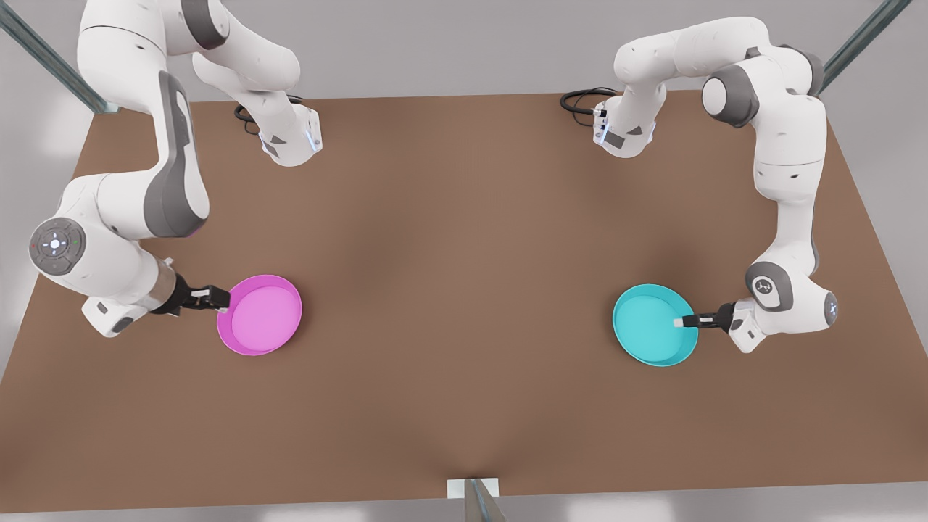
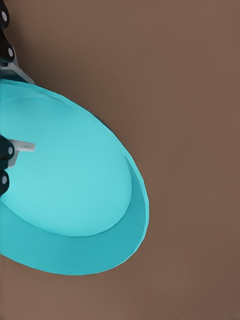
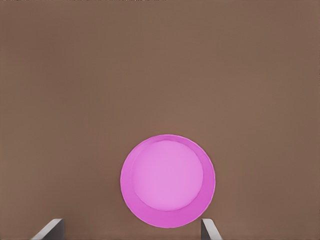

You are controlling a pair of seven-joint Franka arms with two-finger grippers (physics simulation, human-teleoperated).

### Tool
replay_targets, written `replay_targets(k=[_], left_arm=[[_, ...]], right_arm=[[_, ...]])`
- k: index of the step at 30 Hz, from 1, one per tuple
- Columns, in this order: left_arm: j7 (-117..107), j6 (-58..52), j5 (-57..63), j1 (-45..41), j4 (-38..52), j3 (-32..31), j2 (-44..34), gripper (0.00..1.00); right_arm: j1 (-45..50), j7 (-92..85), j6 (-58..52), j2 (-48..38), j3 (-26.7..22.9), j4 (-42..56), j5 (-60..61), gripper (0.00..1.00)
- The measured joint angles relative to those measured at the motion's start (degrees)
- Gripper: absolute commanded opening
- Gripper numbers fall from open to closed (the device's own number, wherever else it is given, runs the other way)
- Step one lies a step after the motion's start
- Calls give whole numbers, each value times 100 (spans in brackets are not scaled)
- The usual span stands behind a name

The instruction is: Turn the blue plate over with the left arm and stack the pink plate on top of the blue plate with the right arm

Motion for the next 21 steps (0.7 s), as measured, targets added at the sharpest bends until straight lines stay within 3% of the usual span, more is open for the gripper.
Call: replay_targets(k=[21], left_arm=[[-9,9,19,-45,24,6,53,36]], right_arm=[[-20,-8,5,26,0,0,-5,100]])
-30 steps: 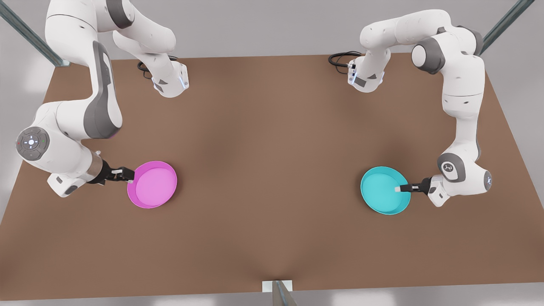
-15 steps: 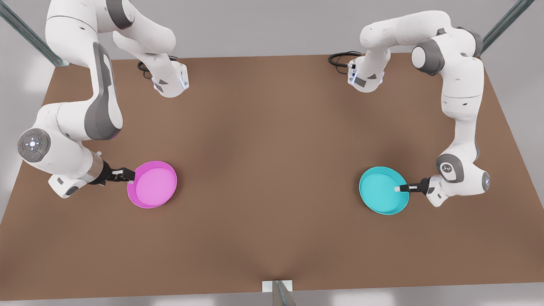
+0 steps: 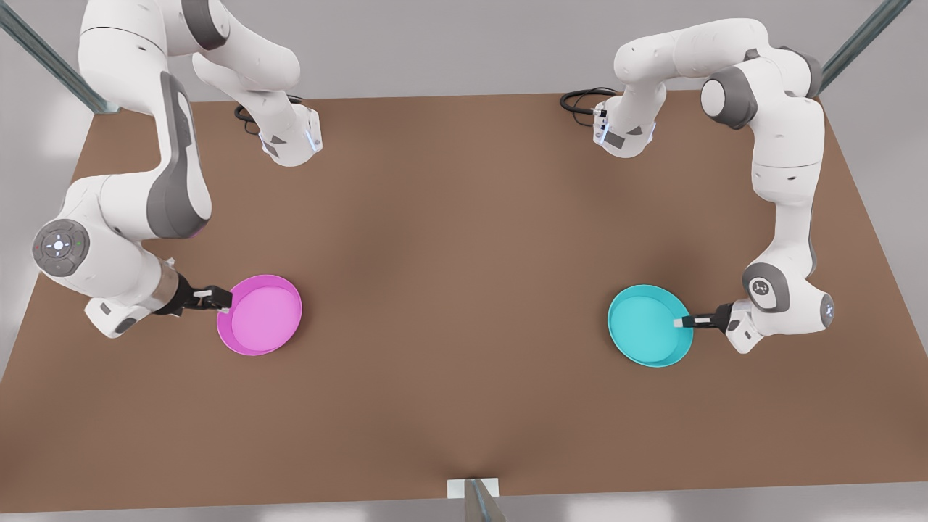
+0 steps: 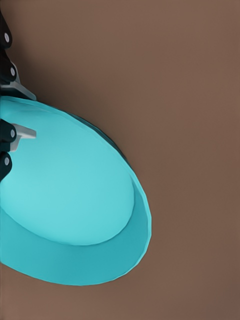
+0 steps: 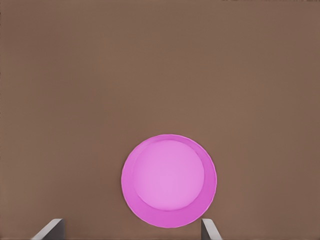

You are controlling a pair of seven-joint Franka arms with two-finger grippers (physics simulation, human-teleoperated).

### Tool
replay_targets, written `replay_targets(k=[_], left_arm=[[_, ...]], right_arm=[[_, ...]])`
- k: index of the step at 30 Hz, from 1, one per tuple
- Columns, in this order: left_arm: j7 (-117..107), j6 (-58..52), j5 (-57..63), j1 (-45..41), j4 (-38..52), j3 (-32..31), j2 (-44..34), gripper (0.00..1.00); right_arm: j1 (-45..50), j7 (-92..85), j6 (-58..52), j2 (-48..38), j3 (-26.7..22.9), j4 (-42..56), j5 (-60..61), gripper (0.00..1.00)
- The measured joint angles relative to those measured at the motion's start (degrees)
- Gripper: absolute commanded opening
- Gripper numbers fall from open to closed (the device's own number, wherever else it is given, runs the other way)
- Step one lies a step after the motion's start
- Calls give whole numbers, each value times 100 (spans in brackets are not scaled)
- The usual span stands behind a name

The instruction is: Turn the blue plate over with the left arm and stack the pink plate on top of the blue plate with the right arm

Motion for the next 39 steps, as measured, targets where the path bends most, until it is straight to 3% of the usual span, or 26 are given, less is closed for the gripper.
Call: replay_targets(k=[39], left_arm=[[-95,-15,427,-79,38,-2,43,24]], right_arm=[[-28,-1,-96,10,0,0,5,100]])
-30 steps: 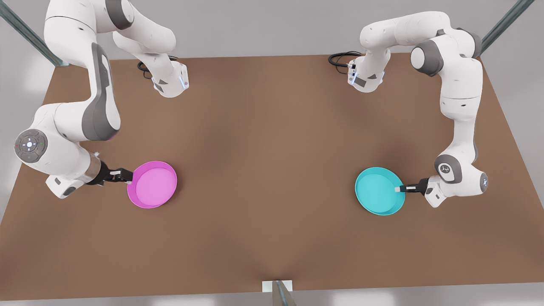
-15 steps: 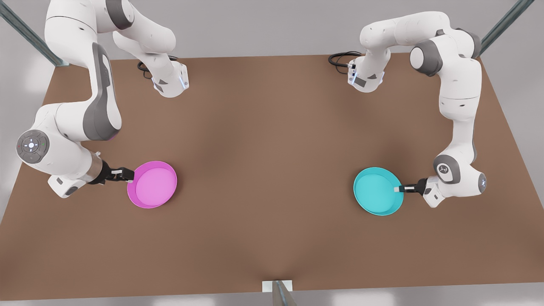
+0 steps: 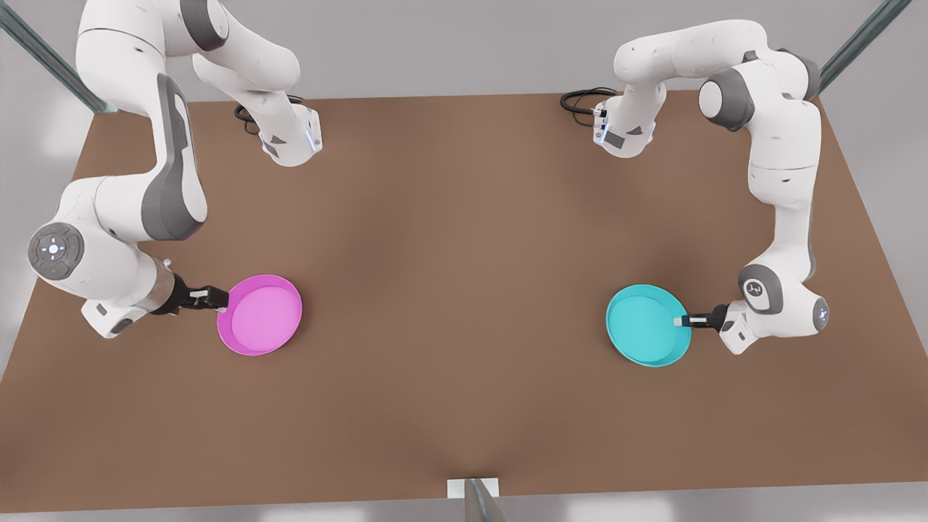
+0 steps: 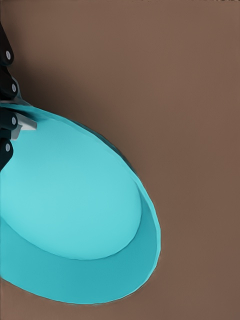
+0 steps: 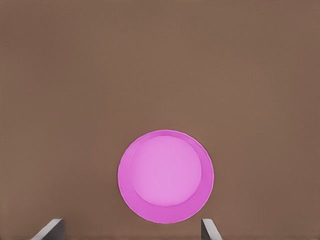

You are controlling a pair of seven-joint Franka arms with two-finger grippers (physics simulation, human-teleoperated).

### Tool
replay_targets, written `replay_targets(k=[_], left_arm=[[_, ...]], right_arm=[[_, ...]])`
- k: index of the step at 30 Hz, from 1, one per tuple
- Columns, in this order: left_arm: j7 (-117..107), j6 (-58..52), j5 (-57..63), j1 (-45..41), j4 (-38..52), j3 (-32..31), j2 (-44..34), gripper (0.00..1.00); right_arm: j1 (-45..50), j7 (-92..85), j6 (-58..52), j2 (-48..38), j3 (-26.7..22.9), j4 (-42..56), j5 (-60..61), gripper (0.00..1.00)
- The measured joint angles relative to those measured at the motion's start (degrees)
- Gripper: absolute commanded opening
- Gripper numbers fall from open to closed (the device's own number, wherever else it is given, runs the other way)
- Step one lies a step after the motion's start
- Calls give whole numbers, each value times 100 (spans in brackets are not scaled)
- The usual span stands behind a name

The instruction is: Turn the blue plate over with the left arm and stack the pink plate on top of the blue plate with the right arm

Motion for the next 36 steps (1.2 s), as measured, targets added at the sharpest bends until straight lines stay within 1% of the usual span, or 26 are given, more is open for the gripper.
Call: replay_targets(k=[14,18,22,24,26,28,29,30,32,34,36], left_arm=[[-219,-128,538,-8,93,1,-272,24],[-535,-790,1013,-19,608,-15,-282,24],[-1297,-1588,1943,-25,1154,-421,-281,24],[-1646,-1982,2471,-19,1394,-728,-281,24],[-2140,-2344,3098,-28,1585,-1209,-274,23],[-2246,-2460,3546,-28,1662,-1332,-272,23],[-2403,-2558,3740,-32,1678,-1512,-272,23],[-2644,-2705,3986,-33,1679,-1819,-273,23],[-2861,-2888,4482,-30,1686,-2114,-277,23],[-3058,-3360,5008,-629,1948,-2165,-276,23],[-3149,-3595,5525,-1055,1969,-2159,-275,23]], right_arm=[[0,0,-17,29,4,0,0,100],[-8,0,-18,33,0,0,0,100],[5,0,-26,26,4,0,-5,100],[-4,0,-21,26,3,0,0,100],[22,0,-26,26,8,0,0,100],[21,0,-18,34,1,0,0,100],[20,0,-18,27,7,0,0,100],[23,0,-24,32,9,0,0,100],[27,0,-21,34,1,0,0,100],[23,0,-21,33,9,0,0,100],[25,0,-26,33,1,0,0,100]])
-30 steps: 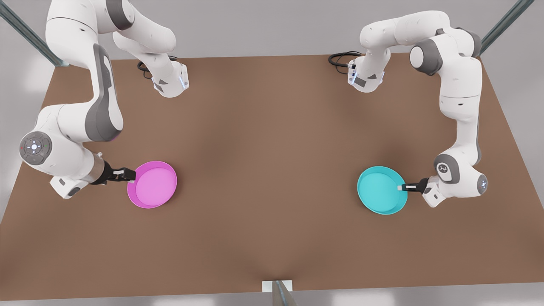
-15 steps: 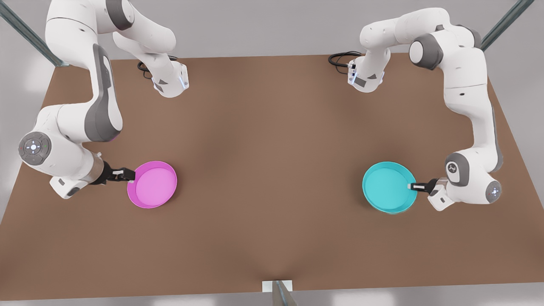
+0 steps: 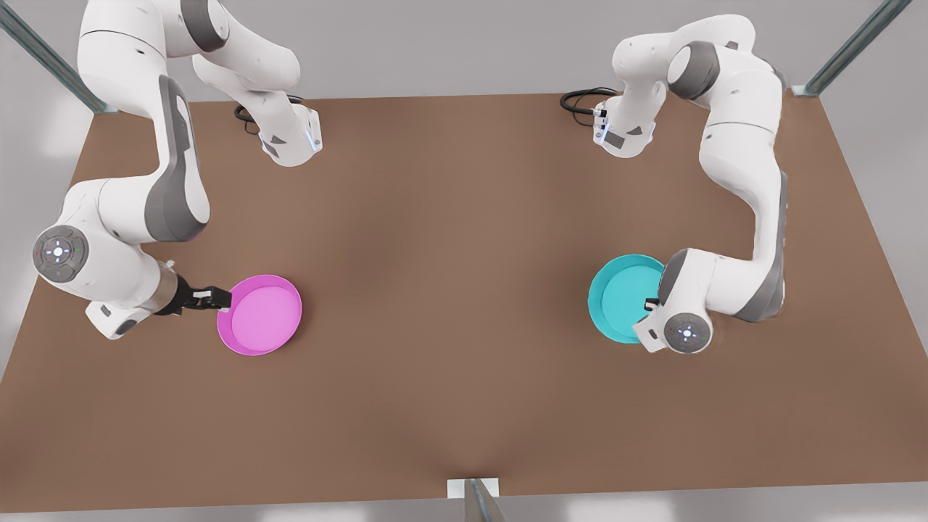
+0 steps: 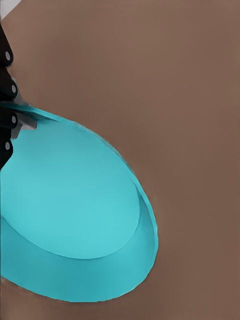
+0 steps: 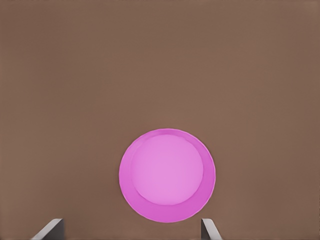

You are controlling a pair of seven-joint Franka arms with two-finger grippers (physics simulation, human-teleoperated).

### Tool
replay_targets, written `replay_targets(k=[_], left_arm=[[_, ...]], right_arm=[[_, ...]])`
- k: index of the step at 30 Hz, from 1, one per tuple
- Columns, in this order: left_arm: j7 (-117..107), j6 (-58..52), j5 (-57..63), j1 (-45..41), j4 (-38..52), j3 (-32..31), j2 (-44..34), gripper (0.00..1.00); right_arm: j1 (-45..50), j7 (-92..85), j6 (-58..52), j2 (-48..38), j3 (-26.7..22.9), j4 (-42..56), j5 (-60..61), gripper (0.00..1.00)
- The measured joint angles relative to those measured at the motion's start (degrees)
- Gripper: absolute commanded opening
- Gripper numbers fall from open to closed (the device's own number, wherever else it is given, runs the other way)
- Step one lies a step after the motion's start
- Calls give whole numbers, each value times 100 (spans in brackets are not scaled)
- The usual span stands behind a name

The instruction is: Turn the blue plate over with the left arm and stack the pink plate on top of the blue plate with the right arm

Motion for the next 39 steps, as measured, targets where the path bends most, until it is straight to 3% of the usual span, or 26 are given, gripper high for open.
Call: replay_targets(k=[15,26,39], left_arm=[[-1199,-1838,3145,-2524,-23,5,55,23],[-3052,-2679,3706,-3696,-106,30,598,23],[-4057,-3171,4469,-4394,-106,41,1264,23]], right_arm=[[26,-26,-440,493,43,229,42,100],[49,-9,-554,546,38,343,35,100],[50,-9,-545,546,34,378,26,100]])
